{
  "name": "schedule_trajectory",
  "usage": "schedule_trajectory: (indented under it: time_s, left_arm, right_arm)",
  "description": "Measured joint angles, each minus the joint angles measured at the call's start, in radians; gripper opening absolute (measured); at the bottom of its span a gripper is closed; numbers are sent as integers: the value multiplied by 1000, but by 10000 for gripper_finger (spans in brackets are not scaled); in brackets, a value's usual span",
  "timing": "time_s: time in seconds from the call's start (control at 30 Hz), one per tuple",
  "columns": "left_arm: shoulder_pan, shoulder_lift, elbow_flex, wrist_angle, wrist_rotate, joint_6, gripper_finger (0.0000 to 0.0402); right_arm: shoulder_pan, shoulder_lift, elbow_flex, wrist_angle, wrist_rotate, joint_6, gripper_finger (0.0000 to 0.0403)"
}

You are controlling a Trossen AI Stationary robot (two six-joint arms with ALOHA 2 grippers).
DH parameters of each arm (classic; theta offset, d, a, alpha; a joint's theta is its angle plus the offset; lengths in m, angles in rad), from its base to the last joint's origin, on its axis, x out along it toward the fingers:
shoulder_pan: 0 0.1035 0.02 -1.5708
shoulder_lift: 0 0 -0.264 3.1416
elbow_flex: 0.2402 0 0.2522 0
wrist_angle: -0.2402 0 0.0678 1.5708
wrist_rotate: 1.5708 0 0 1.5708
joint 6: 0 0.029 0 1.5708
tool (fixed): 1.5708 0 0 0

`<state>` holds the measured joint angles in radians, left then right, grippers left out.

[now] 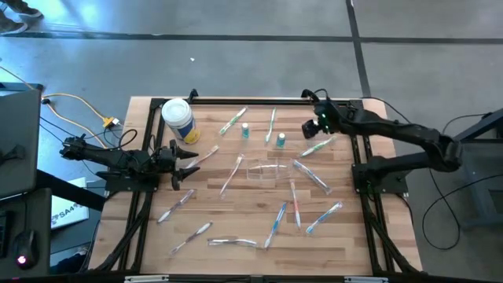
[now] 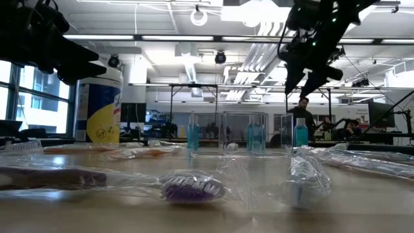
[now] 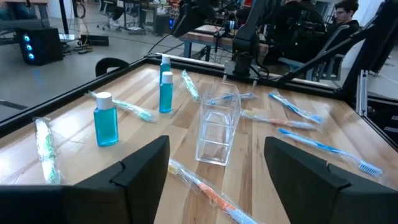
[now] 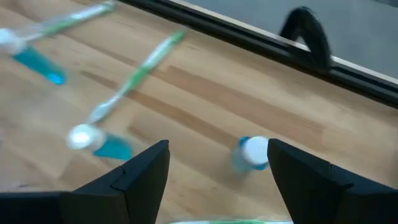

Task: Pick & Place toothbrushing station
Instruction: Put the top right mouthwash into the middle section of the transparent organizer

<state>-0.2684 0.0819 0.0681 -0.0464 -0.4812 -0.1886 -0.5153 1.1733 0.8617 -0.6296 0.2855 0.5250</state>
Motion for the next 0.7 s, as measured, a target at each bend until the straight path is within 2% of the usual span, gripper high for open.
schedule_trajectory:
  time_s: [0.3, 0.4, 0.7]
  left_arm:
    - [0, 0, 1, -1, 0, 0, 262]
    - [0, 0, 1, -1, 0, 5, 262]
    - [0, 0, 1, -1, -5, 8, 262]
  right_arm:
    - [-88, 135, 11, -27, -45, -7, 264]
    - [-109, 172, 11, -24, -26, -5, 264]
    - [-122, 221, 11, -20, -50, -8, 264]
